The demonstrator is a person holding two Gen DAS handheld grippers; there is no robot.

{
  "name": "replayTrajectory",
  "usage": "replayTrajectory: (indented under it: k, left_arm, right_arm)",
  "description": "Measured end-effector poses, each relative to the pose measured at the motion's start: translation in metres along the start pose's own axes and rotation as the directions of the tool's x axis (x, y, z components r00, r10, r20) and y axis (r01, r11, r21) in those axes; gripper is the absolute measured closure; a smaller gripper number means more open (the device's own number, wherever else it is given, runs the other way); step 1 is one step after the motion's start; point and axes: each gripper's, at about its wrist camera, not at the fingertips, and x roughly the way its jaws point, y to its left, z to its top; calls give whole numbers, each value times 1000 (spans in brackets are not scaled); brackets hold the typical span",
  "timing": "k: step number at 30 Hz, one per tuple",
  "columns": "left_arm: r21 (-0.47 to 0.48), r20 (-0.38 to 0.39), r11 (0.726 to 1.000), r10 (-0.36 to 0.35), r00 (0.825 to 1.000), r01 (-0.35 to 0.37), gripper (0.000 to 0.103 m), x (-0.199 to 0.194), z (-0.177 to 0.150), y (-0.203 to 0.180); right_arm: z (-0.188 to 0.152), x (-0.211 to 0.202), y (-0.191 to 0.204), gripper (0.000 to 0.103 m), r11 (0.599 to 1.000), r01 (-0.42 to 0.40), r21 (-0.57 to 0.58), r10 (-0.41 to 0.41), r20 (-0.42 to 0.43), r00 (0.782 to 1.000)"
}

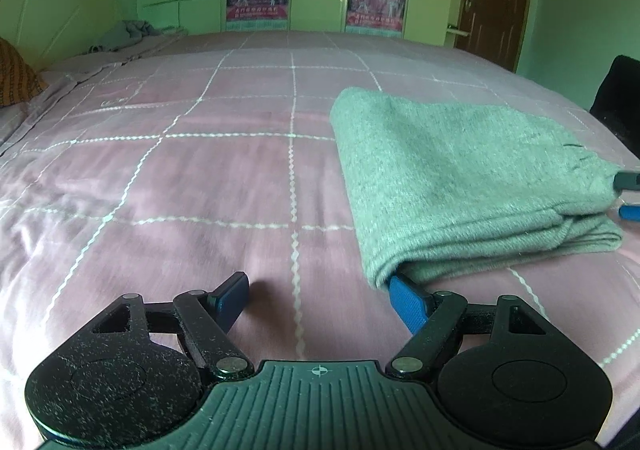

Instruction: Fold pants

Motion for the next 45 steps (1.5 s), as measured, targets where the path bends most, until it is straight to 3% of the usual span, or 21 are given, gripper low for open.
replayTrajectory:
  k: [3, 5, 7, 9, 10, 12, 14, 15, 17, 20, 24, 27, 29, 30, 32, 34, 37, 40, 42, 45]
  left_arm:
    - [-85, 70, 995, -51, 996, 57, 26, -23, 3, 6]
    - [-113, 146, 987, -99, 984, 116, 27, -32, 13, 4]
    - [-104, 190, 978, -161, 969, 183, 49, -28, 30, -2]
    - [-86, 191, 969, -214, 958, 233, 50, -11, 53, -14]
    - [-83, 191, 964, -234, 953, 254, 50, 0, 63, -19]
    - [-102, 110, 950, -283, 953, 294, 50, 35, 77, -30]
    - [-120, -40, 953, -286, 957, 279, 50, 74, 75, -40]
    - [-110, -66, 954, -287, 956, 279, 50, 84, 71, -43]
    - [-95, -66, 955, -287, 956, 280, 50, 83, 78, -45]
    - [-116, 7, 945, -309, 951, 307, 50, 77, 103, -39]
    - [-101, 29, 948, -301, 953, 302, 50, 99, 141, -45]
    - [-112, -52, 949, -301, 952, 294, 50, 140, 151, -52]
    - [-86, -142, 962, -271, 952, 261, 50, 170, 140, -60]
    - [-70, -131, 963, -268, 954, 261, 50, 171, 136, -62]
    - [-46, -115, 968, -252, 961, 248, 50, 161, 138, -66]
    - [-26, -41, 970, -243, 969, 242, 49, 134, 137, -65]
    - [-9, 49, 976, -218, 975, 218, 49, 100, 120, -59]
    - [91, -6, 984, -155, 988, 155, 50, 112, 94, -65]
    - [150, 8, 981, -128, 992, 126, 50, 106, 91, -71]
    - [142, 28, 982, -134, 991, 129, 50, 80, 96, -71]
  right_arm:
    - [5, -8, 6, 44, 999, 16, -48, -13, 55, 998]
    - [9, -10, 13, 45, 994, 24, -105, -15, 89, 996]
    - [15, -9, 23, 54, 982, 27, -184, -6, 115, 993]
    - [21, 2, 38, 72, 959, 27, -282, 5, 113, 994]
    - [23, 11, 46, 75, 944, 34, -327, 0, 103, 995]
    - [26, 26, 60, 78, 913, 51, -405, -12, 100, 995]
    - [27, 43, 67, 82, 884, 74, -462, -40, 83, 996]
    - [24, 58, 67, 82, 861, 114, -496, -103, 49, 993]
    - [19, 73, 60, 83, 839, 133, -527, -150, 11, 989]
    - [28, 68, 63, 80, 827, 100, -554, -116, 7, 993]
    - [58, 72, 72, 78, 831, 86, -549, -63, 60, 996]
    - [76, 93, 84, 76, 819, 99, -565, -79, 60, 995]
    - [76, 121, 85, 77, 804, 100, -586, -143, -27, 989]
    - [71, 135, 83, 77, 786, 120, -606, -188, -50, 981]
    - [62, 145, 79, 77, 752, 135, -645, -204, -34, 978]
    - [62, 140, 81, 77, 751, 130, -647, -195, -29, 980]
    - [59, 106, 84, 73, 764, 108, -636, -109, 37, 993]
    - [39, 84, 77, 72, 773, 90, -628, -47, 85, 995]
    - [17, 95, 75, 71, 740, 118, -663, -114, 49, 992]
    - [7, 88, 85, 71, 698, 165, -697, -131, 102, 986]
